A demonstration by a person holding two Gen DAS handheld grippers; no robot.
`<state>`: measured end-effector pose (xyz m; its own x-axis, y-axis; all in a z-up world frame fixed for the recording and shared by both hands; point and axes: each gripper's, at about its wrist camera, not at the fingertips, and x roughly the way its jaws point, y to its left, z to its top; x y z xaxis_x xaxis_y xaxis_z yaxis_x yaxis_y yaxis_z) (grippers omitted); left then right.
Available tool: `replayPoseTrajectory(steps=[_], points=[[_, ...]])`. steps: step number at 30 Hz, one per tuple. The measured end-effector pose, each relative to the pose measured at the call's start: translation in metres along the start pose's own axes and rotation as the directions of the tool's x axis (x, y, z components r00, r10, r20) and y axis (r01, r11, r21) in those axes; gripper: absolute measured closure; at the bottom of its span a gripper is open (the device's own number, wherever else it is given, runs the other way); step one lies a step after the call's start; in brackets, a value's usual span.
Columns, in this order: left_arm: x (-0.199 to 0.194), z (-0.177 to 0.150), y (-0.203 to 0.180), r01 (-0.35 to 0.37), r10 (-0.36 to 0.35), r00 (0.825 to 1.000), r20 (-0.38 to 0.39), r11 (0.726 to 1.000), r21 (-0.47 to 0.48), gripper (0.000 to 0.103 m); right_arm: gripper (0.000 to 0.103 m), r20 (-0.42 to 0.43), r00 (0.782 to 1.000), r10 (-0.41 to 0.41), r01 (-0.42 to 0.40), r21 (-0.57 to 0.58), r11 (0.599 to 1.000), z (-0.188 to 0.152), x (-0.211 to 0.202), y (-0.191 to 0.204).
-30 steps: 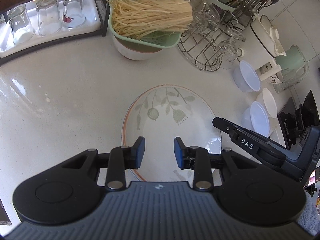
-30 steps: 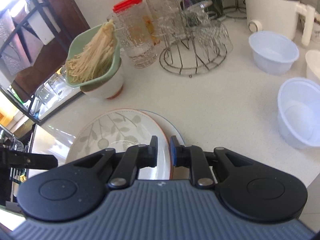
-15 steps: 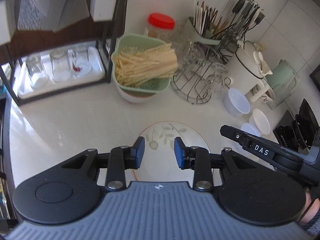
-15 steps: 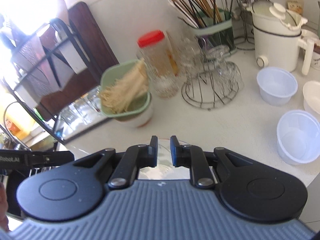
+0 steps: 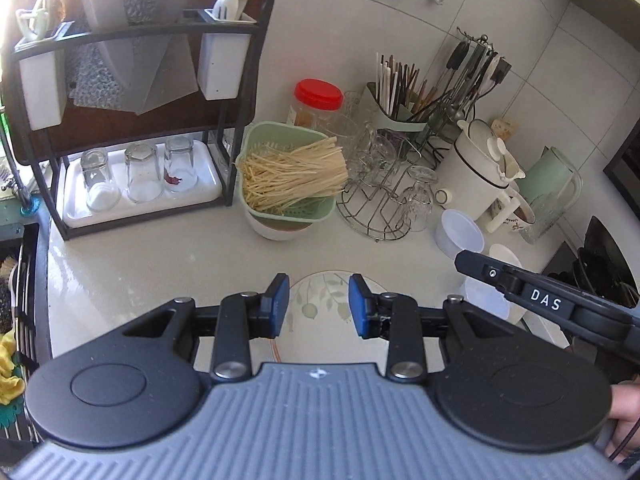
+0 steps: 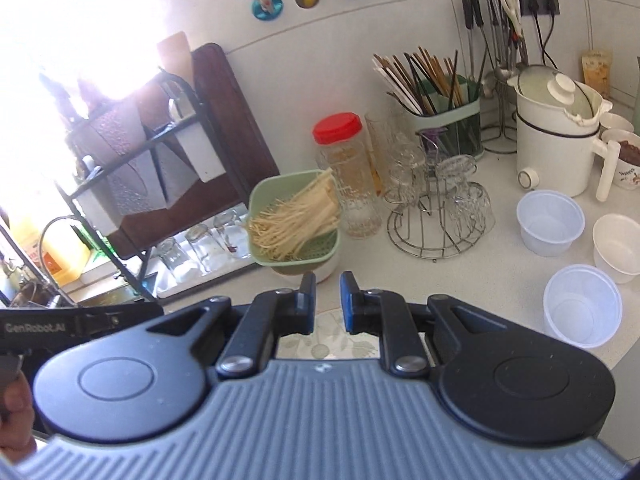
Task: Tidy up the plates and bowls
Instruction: 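Open both grippers and raise them away from the plate stack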
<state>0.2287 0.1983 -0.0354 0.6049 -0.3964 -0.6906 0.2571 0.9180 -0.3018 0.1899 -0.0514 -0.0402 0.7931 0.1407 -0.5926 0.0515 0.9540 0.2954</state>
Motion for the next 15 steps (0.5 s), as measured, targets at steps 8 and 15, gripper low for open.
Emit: replayPoseTrajectory(steps=[8, 15], points=[[-0.013, -0.013, 0.009, 0.0, 0.0, 1.0, -0.009, 1.0, -0.009, 0.066, 0.086, 0.002, 1.0, -0.003, 0.003, 0.003, 1.0, -0.005, -0.016, 0.012], [-0.011, -0.022, 0.015, 0.03, -0.03, 0.999, -0.014, 0.999, -0.019, 0.053, 0.086, -0.03, 0.999, -0.027, 0.027, -0.005, 1.0, -0.002, -0.024, 0.019]])
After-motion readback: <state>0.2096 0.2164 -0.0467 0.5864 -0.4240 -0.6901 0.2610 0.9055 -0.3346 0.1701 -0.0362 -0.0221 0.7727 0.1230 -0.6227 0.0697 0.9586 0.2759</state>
